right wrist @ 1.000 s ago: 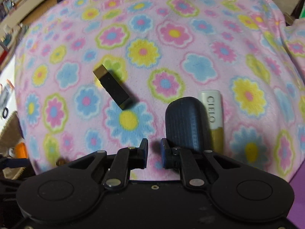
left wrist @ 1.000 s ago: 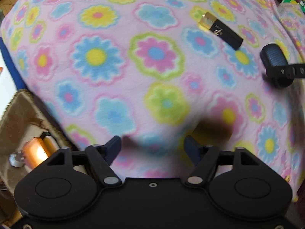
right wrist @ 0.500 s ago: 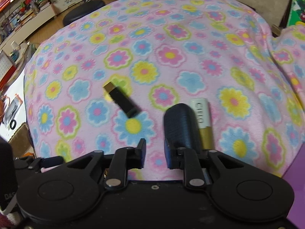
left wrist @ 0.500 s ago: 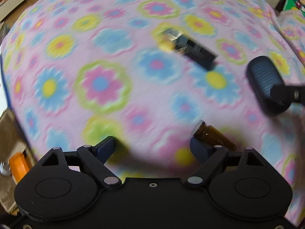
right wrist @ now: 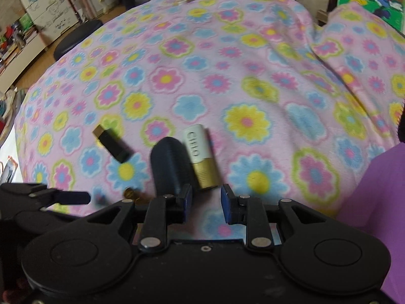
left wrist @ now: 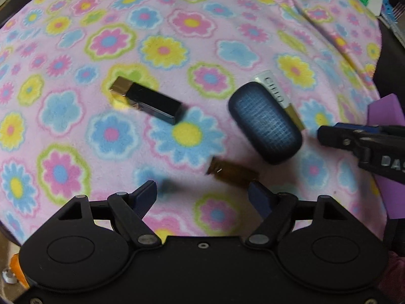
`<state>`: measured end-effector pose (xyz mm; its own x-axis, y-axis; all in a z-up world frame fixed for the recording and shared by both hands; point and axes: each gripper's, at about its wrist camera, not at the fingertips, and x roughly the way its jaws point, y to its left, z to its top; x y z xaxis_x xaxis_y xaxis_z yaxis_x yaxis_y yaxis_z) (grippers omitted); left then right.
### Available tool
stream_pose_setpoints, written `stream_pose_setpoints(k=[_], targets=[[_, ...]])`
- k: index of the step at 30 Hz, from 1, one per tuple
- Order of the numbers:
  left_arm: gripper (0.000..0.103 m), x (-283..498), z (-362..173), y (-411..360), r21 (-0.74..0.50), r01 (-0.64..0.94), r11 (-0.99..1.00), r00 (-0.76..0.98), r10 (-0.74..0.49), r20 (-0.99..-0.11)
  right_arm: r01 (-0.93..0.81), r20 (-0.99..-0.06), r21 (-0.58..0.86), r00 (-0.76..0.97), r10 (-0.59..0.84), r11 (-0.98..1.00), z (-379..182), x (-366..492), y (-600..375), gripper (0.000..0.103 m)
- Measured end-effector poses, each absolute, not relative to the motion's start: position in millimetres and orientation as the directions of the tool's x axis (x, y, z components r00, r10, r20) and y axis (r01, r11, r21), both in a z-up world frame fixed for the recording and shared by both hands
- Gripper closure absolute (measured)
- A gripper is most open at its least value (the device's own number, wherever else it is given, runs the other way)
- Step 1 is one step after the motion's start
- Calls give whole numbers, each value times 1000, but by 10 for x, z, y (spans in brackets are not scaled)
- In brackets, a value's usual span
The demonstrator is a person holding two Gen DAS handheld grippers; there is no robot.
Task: Organize rigid objects
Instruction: 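Grasp the amber glass vial with the left gripper while the right gripper approaches the CIELO tube, then grasp the white-and-gold CIELO tube with the right gripper while the left gripper holds the vial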
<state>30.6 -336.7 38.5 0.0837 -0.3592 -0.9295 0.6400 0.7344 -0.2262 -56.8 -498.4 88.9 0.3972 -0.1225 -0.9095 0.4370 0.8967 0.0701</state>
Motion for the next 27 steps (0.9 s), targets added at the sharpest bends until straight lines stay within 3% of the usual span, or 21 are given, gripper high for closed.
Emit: stream_pose_setpoints(k=[4,10,16,24,27], targets=[[24,209,308,-3516,-215,685,696,75,-361,-929,444,-915,103,394,-90,890,810,-600,-5044,78],[29,132,182,-3661,-146,714,685,108,-314,-943,437,-915,121,397,-71,891,802,-618,-5052,78],[51,145,243,-3748,-171,746,644,90,-352,-931,440,-918,116,389,-73,890,782,-601,-5077,78],[51,210,245,-3545,-254,698,670,24,-376,-926,427,-922,74,373,-101,901,751,-443,-5059,75],[51,260,247,-3370,-250,661,708,34,-361,-932,431,-920,-5,352,-172,903,701,-320,-5043,76]])
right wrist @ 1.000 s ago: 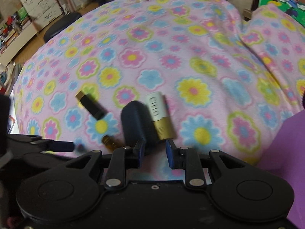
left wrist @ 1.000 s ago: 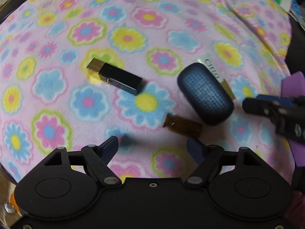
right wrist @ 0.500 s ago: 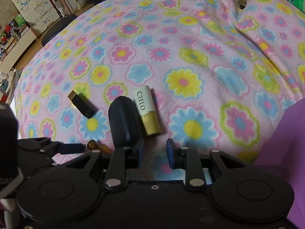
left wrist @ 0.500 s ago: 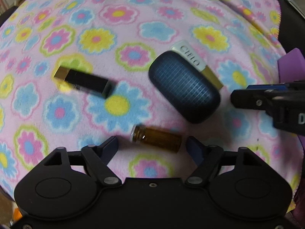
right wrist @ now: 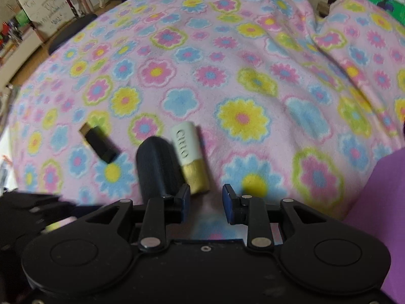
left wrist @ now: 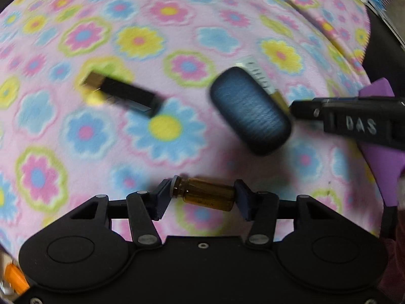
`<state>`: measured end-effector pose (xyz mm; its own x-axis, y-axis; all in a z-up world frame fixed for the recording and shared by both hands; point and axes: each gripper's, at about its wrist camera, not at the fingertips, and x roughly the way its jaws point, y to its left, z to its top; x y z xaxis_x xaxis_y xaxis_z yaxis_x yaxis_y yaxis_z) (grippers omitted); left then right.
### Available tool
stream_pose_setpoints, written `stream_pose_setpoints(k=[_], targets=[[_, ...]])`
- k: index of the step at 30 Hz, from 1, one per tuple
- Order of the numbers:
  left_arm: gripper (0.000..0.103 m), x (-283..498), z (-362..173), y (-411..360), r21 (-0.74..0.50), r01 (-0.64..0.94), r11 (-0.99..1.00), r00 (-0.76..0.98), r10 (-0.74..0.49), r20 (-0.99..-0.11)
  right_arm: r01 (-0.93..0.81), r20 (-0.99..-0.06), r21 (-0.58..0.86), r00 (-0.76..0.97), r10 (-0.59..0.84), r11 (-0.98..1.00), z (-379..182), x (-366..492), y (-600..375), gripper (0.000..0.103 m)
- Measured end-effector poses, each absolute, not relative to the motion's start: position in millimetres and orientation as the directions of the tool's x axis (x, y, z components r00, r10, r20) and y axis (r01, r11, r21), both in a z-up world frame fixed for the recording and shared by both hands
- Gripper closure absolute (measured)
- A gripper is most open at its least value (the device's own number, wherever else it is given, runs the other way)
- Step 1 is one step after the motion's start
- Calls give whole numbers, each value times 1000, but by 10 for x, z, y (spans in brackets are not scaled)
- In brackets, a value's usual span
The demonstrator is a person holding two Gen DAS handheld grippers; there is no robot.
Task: Organize rigid objects
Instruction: 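Grasp the white-and-gold CIELO tube with the right gripper while the left gripper holds the vial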
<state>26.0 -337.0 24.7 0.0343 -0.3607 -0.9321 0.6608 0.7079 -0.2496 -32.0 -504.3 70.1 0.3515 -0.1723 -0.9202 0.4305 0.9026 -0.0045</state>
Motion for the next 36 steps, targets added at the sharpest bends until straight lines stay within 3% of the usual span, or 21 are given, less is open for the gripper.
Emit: stream_pose_setpoints(k=[9,16,19,21,22,23,26,28,32,36], targets=[[51,494,183,-2932,-237,549,802,70,-326,-943,350,-948,38,309,-77,936,408,181,-4735,70],[51,535,197,-2752,-237,526,817,79,-325,-943,344,-943,-60,287,-166,937,353,507,-4635,49],[51,541,181,-2717,-247,518,819,75,-332,-940,348,-944,-79,275,-182,934,344,569,-4671,47],[51,526,183,-2685,-245,516,821,78,-329,-941,346,-943,-101,264,-200,933,344,563,-4682,55],[51,518,178,-2679,-244,512,823,79,-328,-941,357,-942,-106,263,-209,928,360,531,-4704,68],[51,517,177,-2663,-246,509,825,79,-329,-941,380,-943,-99,258,-208,920,382,483,-4751,73],[51,519,172,-2628,-253,497,830,79,-334,-939,488,-954,-34,244,-173,872,432,280,-4979,73],[51,518,165,-2617,-254,496,830,76,-333,-940,520,-949,-67,230,-215,852,449,114,-5072,73],[51,505,156,-2602,-246,495,833,74,-322,-944,415,-963,-127,166,-213,901,456,-203,-5116,73],[51,500,141,-2630,-232,488,841,78,-307,-949,399,-984,-92,101,-144,912,495,-502,-5190,73]])
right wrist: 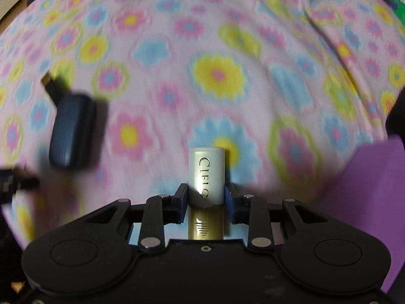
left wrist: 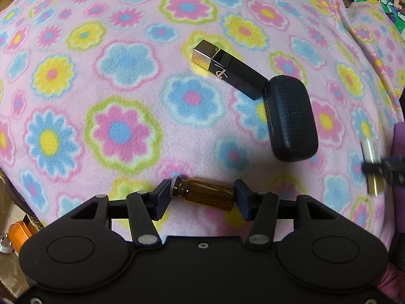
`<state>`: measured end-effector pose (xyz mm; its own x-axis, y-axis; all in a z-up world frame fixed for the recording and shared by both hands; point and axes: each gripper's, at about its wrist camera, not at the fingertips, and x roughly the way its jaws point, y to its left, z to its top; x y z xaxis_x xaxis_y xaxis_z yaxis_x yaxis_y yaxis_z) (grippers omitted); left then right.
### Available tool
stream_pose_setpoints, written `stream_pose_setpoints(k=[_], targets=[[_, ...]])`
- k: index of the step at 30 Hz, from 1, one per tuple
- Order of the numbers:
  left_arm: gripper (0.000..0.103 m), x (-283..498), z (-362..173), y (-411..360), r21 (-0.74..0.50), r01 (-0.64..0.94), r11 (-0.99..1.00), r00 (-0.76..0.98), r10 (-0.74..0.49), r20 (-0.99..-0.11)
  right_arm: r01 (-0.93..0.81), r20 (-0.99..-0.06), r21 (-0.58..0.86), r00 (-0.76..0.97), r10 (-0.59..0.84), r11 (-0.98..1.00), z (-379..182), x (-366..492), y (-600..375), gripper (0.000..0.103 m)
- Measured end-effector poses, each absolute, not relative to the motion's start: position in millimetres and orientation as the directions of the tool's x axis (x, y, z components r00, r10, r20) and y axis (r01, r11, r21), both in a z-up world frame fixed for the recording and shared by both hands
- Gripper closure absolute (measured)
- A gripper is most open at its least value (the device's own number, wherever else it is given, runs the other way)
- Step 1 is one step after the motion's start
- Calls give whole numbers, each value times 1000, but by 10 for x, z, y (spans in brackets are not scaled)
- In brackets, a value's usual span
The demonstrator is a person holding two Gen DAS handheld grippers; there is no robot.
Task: Organize rigid objects
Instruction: 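Grasp the white-and-gold CIELO tube with the right gripper while the left gripper holds the vial, then carry the vial and CIELO tube over the basket and release both inside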
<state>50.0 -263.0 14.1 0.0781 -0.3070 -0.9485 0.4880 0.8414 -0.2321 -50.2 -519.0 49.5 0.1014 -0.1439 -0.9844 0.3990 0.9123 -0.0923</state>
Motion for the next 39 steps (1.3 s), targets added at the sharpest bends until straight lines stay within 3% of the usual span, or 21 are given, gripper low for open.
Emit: stream_pose_setpoints(k=[5,8,9,10,11,15,17,20,23,27,34,39], targets=[[51,468,119,-2683,-204,479,854,99,-283,-954,512,-990,114,127,56,852,419,-614,-5188,73],[51,455,118,-2696,-193,475,859,105,-273,-956,636,-951,307,228,207,708,348,-534,-5210,70],[51,453,120,-2692,-194,472,860,104,-273,-957,655,-933,359,262,246,665,321,-496,-5223,66],[51,449,124,-2681,-195,472,860,102,-273,-956,648,-927,375,275,256,663,317,-447,-5200,48],[51,446,126,-2672,-198,474,858,100,-276,-956,620,-932,359,272,238,697,340,-390,-5150,42],[51,453,103,-2627,-209,477,854,94,-286,-954,373,-954,226,270,128,900,550,-276,-4886,40],[51,472,88,-2618,-216,472,855,90,-290,-953,177,-957,148,275,96,973,634,-275,-4727,28],[51,487,91,-2609,-224,466,856,84,-294,-952,-97,-949,-71,313,-37,993,693,-420,-4394,25],[51,493,96,-2617,-221,464,858,82,-290,-953,-288,-937,-161,346,-54,944,679,-590,-4201,23],[51,483,105,-2630,-215,462,861,85,-284,-955,-356,-942,-149,334,-23,923,591,-604,-4150,12],[51,474,108,-2615,-214,460,862,88,-284,-955,-396,-950,-189,307,-64,899,326,-537,-4067,11],[51,479,114,-2484,-223,444,868,94,-292,-952,-377,-951,-190,300,-74,906,261,-599,-4015,18]])
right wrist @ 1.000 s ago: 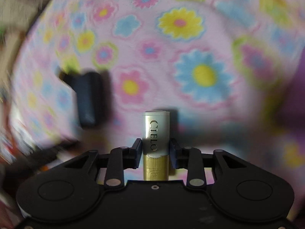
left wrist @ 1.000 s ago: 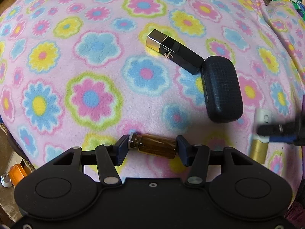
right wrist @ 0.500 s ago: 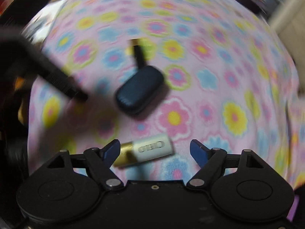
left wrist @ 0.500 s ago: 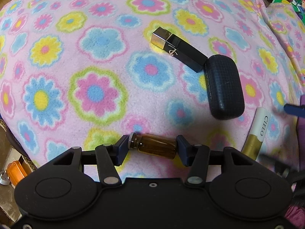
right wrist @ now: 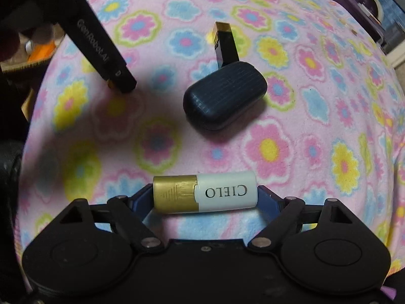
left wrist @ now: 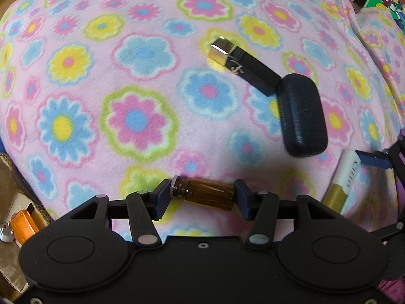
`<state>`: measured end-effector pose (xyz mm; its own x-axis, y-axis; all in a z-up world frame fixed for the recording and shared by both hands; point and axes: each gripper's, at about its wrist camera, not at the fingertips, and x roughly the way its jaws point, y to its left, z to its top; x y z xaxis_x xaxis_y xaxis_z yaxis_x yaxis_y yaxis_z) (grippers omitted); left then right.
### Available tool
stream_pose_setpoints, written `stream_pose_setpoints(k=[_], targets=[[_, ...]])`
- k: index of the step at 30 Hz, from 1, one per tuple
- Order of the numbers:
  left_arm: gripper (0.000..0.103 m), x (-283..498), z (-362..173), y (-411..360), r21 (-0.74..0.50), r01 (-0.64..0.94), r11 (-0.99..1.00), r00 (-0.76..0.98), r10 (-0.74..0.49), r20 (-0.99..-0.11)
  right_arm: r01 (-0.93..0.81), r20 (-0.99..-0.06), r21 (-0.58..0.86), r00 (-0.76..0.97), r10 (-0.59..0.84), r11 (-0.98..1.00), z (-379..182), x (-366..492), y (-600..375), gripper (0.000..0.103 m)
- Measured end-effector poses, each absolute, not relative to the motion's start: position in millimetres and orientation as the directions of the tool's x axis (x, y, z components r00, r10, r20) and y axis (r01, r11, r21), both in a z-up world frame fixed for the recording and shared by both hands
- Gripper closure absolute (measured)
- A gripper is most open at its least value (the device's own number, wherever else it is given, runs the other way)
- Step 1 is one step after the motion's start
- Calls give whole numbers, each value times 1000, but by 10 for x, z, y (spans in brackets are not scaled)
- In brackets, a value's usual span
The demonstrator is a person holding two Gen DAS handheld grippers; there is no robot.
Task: Organize rigid objects
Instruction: 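Carry the vial and CIELO tube over the basket and release both inside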
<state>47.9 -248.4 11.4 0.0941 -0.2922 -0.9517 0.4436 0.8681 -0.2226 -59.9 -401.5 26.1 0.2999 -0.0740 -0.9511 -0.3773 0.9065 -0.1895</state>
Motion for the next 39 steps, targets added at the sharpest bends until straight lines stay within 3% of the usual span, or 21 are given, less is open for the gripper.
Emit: stream_pose_setpoints(k=[5,14,23,28,39], targets=[[51,499,143,-2209,-228,408,884,107,-294,-950,-295,-944,-177,322,-77,939,424,-646,-3887,18],[51,656,259,-1345,-156,256,954,162,-201,-966,-258,-937,23,332,111,966,741,-274,-2982,18],[51,971,213,-29,-110,-29,993,154,-105,-983,-296,-941,159,244,235,942,459,384,-1600,18],[51,1104,-98,420,-104,-156,982,107,-88,-990,-350,-954,111,225,198,930,236,532,-890,18],[51,1183,-392,705,-117,-218,969,34,-112,-993,-308,-968,148,148,201,940,-217,711,-462,18]])
